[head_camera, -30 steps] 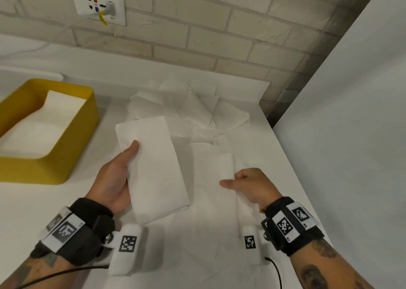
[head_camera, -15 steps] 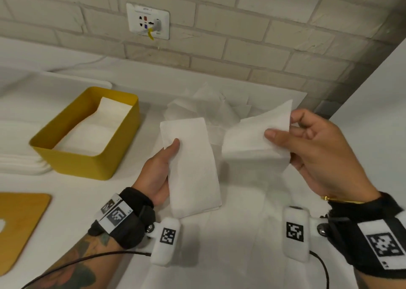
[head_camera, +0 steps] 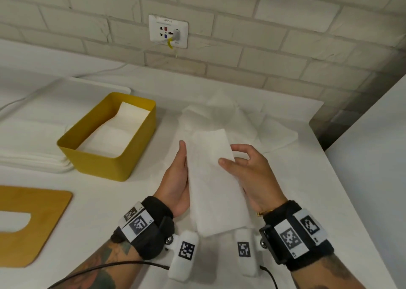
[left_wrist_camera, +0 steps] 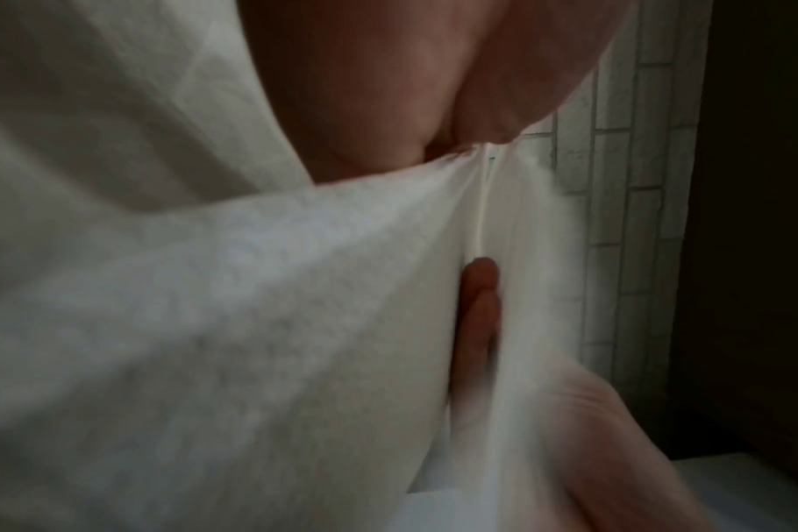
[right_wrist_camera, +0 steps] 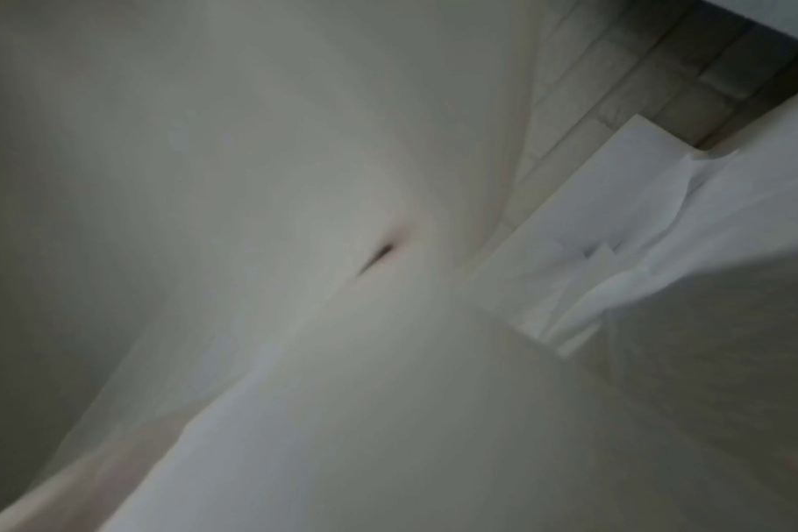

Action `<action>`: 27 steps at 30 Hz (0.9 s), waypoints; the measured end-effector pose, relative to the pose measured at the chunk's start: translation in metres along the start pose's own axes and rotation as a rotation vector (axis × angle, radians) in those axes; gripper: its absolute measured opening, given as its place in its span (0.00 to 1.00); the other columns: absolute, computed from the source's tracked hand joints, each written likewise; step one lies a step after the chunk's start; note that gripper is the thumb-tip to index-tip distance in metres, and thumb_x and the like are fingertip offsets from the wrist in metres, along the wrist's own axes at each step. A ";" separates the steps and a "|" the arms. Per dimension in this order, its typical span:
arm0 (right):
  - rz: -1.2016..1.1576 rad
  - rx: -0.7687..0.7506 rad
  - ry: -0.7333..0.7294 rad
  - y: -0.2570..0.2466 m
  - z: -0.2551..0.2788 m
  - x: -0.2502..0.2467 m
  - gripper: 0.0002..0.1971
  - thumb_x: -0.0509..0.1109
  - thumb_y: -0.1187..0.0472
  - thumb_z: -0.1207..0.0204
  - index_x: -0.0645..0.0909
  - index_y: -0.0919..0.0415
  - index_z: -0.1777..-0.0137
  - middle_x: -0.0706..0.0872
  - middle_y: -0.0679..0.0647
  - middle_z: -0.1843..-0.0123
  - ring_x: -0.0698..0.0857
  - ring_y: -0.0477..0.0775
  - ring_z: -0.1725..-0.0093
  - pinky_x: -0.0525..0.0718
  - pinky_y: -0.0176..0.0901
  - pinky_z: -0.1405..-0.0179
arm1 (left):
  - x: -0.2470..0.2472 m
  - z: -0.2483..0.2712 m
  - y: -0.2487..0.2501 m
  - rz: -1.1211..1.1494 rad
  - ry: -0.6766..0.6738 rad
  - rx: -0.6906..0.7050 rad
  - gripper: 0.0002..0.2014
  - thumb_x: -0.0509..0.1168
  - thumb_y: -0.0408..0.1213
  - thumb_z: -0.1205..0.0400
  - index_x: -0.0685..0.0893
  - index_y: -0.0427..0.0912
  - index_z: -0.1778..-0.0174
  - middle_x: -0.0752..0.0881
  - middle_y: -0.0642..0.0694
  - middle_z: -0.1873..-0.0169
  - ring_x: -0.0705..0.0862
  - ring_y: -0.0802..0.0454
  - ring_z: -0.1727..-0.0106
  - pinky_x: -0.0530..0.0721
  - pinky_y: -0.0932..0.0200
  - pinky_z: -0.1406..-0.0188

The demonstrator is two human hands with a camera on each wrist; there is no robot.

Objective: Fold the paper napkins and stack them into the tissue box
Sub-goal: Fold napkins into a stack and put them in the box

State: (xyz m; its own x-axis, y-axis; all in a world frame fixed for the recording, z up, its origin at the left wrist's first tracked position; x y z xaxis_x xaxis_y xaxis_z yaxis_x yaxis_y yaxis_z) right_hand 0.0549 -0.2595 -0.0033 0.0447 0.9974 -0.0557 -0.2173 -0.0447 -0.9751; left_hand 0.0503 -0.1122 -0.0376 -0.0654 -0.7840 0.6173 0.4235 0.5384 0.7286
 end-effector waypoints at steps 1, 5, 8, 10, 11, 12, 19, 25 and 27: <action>0.005 -0.010 0.012 0.001 0.000 -0.001 0.21 0.80 0.66 0.25 0.79 0.54 0.35 0.95 0.55 0.52 0.94 0.56 0.51 0.90 0.57 0.43 | 0.001 0.000 0.000 0.005 0.005 -0.002 0.37 0.41 0.68 0.12 0.80 0.47 0.23 0.87 0.38 0.30 0.85 0.39 0.28 0.78 0.41 0.25; 0.042 -0.026 0.051 0.003 -0.001 -0.004 0.22 0.81 0.64 0.25 0.79 0.51 0.35 0.95 0.54 0.52 0.94 0.53 0.51 0.91 0.54 0.43 | 0.003 -0.001 -0.001 0.017 0.010 -0.002 0.37 0.44 0.68 0.13 0.81 0.46 0.24 0.88 0.38 0.31 0.86 0.40 0.30 0.81 0.42 0.29; 0.056 0.000 0.069 0.010 -0.001 -0.003 0.23 0.82 0.60 0.26 0.78 0.49 0.35 0.94 0.55 0.49 0.94 0.54 0.51 0.91 0.58 0.42 | 0.003 -0.001 -0.004 -0.029 0.029 -0.007 0.26 0.55 0.55 0.10 0.82 0.42 0.25 0.89 0.37 0.34 0.89 0.39 0.34 0.85 0.41 0.33; 0.037 0.022 0.056 0.018 0.003 -0.002 0.27 0.84 0.60 0.28 0.76 0.48 0.33 0.94 0.55 0.48 0.94 0.54 0.50 0.91 0.59 0.42 | 0.000 -0.002 -0.007 -0.054 0.050 -0.013 0.22 0.58 0.49 0.09 0.82 0.38 0.27 0.90 0.36 0.37 0.90 0.39 0.37 0.87 0.41 0.37; 0.042 0.034 0.034 0.024 0.008 -0.002 0.29 0.84 0.61 0.29 0.75 0.49 0.32 0.94 0.55 0.48 0.94 0.54 0.50 0.91 0.56 0.42 | -0.004 -0.003 -0.008 -0.055 0.072 -0.009 0.21 0.59 0.48 0.09 0.83 0.38 0.28 0.91 0.36 0.38 0.91 0.39 0.38 0.87 0.41 0.39; 0.061 0.053 0.006 0.030 0.015 -0.002 0.30 0.84 0.63 0.29 0.74 0.49 0.32 0.94 0.55 0.49 0.94 0.53 0.50 0.91 0.53 0.44 | -0.009 -0.005 -0.007 -0.049 0.098 0.000 0.21 0.60 0.48 0.10 0.83 0.38 0.29 0.91 0.37 0.39 0.91 0.39 0.39 0.86 0.41 0.42; 0.344 0.272 -0.214 0.043 0.050 -0.057 0.14 0.78 0.64 0.22 0.82 0.63 0.39 0.92 0.67 0.53 0.93 0.59 0.61 0.90 0.45 0.61 | -0.038 -0.009 0.013 -0.005 0.203 0.076 0.16 0.64 0.45 0.12 0.87 0.41 0.34 0.92 0.43 0.40 0.93 0.49 0.43 0.88 0.48 0.43; 0.493 0.354 0.232 0.043 0.026 -0.157 0.16 0.82 0.50 0.26 0.86 0.61 0.48 0.90 0.56 0.60 0.90 0.51 0.69 0.84 0.39 0.70 | -0.041 -0.005 0.010 0.002 0.221 0.067 0.17 0.64 0.46 0.12 0.86 0.42 0.31 0.93 0.44 0.40 0.92 0.49 0.41 0.92 0.49 0.45; 0.518 0.380 0.197 0.050 0.022 -0.157 0.20 0.83 0.46 0.28 0.86 0.63 0.49 0.87 0.54 0.63 0.86 0.49 0.71 0.82 0.39 0.72 | -0.042 -0.004 0.008 -0.005 0.238 0.063 0.19 0.64 0.46 0.12 0.83 0.41 0.28 0.92 0.44 0.40 0.92 0.49 0.40 0.87 0.48 0.42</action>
State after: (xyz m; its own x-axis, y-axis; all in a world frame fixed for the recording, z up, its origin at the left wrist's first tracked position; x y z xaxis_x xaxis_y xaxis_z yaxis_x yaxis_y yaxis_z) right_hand 0.0158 -0.4173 -0.0382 0.0118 0.8217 -0.5697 -0.5855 -0.4562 -0.6701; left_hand 0.0600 -0.0762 -0.0582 0.1502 -0.8336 0.5316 0.3663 0.5463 0.7532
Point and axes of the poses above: each hand's wrist, its own z-axis away from the middle knuckle, its own x-axis out of the palm, y = z × x, the point moved 6 cm from there along -z, towards the middle knuckle
